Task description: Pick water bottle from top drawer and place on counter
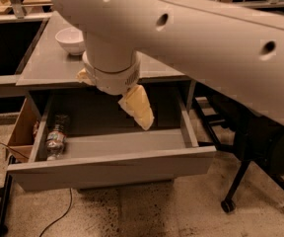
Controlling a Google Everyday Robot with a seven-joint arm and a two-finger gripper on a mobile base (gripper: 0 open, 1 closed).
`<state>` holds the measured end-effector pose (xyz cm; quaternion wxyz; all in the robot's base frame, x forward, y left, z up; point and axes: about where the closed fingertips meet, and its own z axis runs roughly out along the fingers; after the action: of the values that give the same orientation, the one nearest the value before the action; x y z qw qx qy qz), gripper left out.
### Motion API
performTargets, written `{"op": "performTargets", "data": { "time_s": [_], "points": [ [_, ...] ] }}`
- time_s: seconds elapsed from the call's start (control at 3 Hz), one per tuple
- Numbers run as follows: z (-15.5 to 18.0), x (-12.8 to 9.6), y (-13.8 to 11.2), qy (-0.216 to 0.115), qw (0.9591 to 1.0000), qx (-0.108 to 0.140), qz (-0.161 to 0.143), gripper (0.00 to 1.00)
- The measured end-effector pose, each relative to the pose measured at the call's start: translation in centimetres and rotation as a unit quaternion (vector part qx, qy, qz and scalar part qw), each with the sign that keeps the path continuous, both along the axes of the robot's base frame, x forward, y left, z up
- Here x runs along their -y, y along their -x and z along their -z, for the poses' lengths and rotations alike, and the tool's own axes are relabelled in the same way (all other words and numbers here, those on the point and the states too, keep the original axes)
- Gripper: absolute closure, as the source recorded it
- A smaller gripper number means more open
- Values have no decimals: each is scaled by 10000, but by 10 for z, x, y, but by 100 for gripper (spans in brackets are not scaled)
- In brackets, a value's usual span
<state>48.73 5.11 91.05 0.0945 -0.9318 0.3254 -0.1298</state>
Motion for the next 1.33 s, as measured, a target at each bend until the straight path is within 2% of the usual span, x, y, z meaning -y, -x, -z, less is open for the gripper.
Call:
{"op": "performTargets", "data": {
  "time_s": [0.33,0.67,1.0,1.33],
  "points": [
    [30,-43,-19,70,9970,-43,-767,0],
    [48,-72,-36,61,9934,-4,-1146,0],
    [58,-102,-56,226,9880,-56,-1525,0],
    [58,-101,-56,226,9881,-54,-1519,0]
  ]
}}
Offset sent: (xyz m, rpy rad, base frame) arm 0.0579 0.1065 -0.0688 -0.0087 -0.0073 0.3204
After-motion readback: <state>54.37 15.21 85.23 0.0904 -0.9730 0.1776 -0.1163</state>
